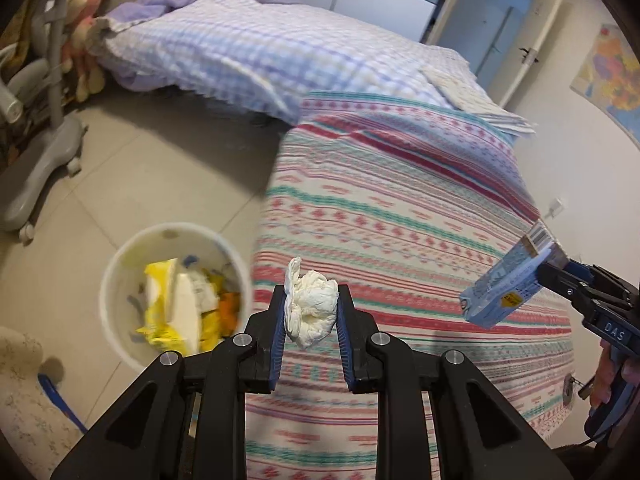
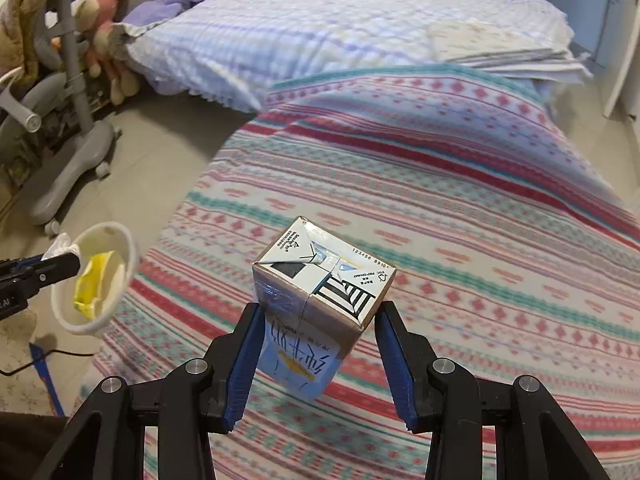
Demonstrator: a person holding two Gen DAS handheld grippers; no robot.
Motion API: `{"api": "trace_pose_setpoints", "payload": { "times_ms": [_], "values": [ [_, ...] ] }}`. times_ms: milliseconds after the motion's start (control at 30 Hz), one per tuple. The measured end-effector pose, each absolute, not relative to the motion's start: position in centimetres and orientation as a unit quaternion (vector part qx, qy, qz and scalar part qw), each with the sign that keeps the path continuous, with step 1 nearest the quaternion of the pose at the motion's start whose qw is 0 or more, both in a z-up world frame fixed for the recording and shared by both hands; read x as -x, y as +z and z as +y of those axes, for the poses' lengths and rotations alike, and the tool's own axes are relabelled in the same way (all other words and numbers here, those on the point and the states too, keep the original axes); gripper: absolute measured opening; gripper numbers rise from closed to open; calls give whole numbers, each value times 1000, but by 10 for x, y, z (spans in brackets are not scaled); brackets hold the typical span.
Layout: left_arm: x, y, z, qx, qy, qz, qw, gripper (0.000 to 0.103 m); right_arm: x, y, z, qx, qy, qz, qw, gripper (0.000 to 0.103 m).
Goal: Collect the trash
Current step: 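Lift the milk carton with the right tool while the left tool carries the tissue to the wastebasket, then open the left tool over the wastebasket to drop the tissue, then carry the milk carton over the wastebasket and open the right tool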
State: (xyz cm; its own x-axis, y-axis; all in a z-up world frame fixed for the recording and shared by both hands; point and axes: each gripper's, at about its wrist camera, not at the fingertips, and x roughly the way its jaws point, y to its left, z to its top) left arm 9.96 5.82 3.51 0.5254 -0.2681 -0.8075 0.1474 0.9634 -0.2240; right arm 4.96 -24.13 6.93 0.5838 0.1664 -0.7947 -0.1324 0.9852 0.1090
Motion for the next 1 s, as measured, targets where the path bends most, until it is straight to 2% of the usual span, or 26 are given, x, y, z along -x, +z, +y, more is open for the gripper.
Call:
{"api": "trace_pose_setpoints", "payload": {
  "times_ms": [367,433,500,533,633,700,767,867,1000],
  "values": [
    [-121,2,141,73,-66,501,860,27,-75,68,-161,3,141,439,887,50],
    [-131,-9,146,87,-78,522,845,35,-78,67,-149,8,147,437,887,50],
    [-138,-24,151,101,-70,556,822,59,-80,64,-138,12,153,436,887,50],
    [-139,-28,151,99,-62,561,819,63,-82,63,-133,14,155,435,887,50],
    [-138,-26,150,72,-51,556,826,68,-86,59,-122,13,161,435,886,50],
    [-134,-21,155,71,-42,546,834,80,-89,55,-116,11,163,437,885,50],
    [-129,-16,163,74,-29,538,839,82,-92,53,-110,9,164,439,883,50],
    [-121,-8,176,67,-7,525,848,90,-97,50,-101,6,168,439,882,50],
    [-112,-4,193,56,17,517,854,92,-101,50,-83,-3,181,435,882,50]
  ]
}}
